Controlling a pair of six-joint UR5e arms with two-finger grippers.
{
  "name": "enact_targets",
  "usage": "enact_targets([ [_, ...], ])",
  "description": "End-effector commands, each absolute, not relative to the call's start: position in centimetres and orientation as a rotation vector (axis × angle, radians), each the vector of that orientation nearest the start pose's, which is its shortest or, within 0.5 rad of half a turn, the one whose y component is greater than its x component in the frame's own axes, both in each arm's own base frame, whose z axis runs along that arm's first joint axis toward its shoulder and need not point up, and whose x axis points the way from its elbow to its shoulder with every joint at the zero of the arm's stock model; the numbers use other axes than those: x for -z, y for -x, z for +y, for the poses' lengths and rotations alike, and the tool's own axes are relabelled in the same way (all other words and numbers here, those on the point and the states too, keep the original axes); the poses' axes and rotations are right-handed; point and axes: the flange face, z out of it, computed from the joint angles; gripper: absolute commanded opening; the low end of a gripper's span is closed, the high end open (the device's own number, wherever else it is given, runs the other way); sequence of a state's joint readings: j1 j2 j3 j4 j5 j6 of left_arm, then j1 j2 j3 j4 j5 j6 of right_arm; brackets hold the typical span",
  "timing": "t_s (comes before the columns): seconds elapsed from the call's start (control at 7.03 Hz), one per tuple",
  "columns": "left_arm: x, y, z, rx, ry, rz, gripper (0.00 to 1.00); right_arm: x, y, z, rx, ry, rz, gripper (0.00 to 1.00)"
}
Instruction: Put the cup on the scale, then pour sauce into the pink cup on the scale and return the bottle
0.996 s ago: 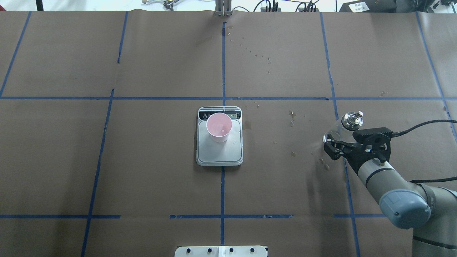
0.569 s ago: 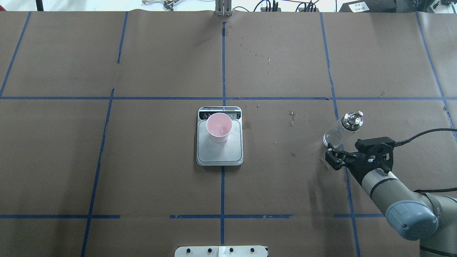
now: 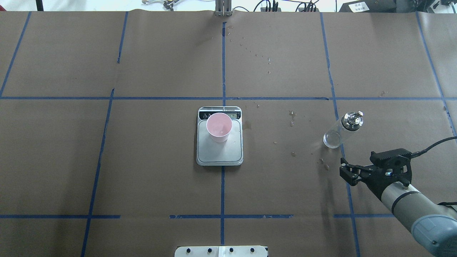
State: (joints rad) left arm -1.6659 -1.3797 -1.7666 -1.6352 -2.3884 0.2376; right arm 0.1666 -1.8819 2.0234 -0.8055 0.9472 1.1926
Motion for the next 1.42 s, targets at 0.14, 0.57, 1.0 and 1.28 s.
enact_targets([
  [0.14, -63.8, 10.0, -40.8, -0.165, -0.203, 0.795, 1.00, -51.3, 29.9, -28.1, 0.025, -0.747, -0.657, 1.00],
  [0.57, -63.8, 10.0, -40.8, -0.171, -0.216, 0.792, 1.00, -53.1, 20.0, -35.0, 0.143, -0.633, -0.649, 1.00],
  [1.0, -64.1, 10.0, -40.6, -0.169, -0.210, 0.793, 1.00, -59.2, 6.3, -39.6, 0.236, -0.510, -0.659, 1.00],
  [1.28, -64.2, 10.0, -40.6, -0.168, -0.209, 0.791, 1.00, -57.0, 0.0, -45.6, 0.210, -0.345, -0.654, 1.00],
])
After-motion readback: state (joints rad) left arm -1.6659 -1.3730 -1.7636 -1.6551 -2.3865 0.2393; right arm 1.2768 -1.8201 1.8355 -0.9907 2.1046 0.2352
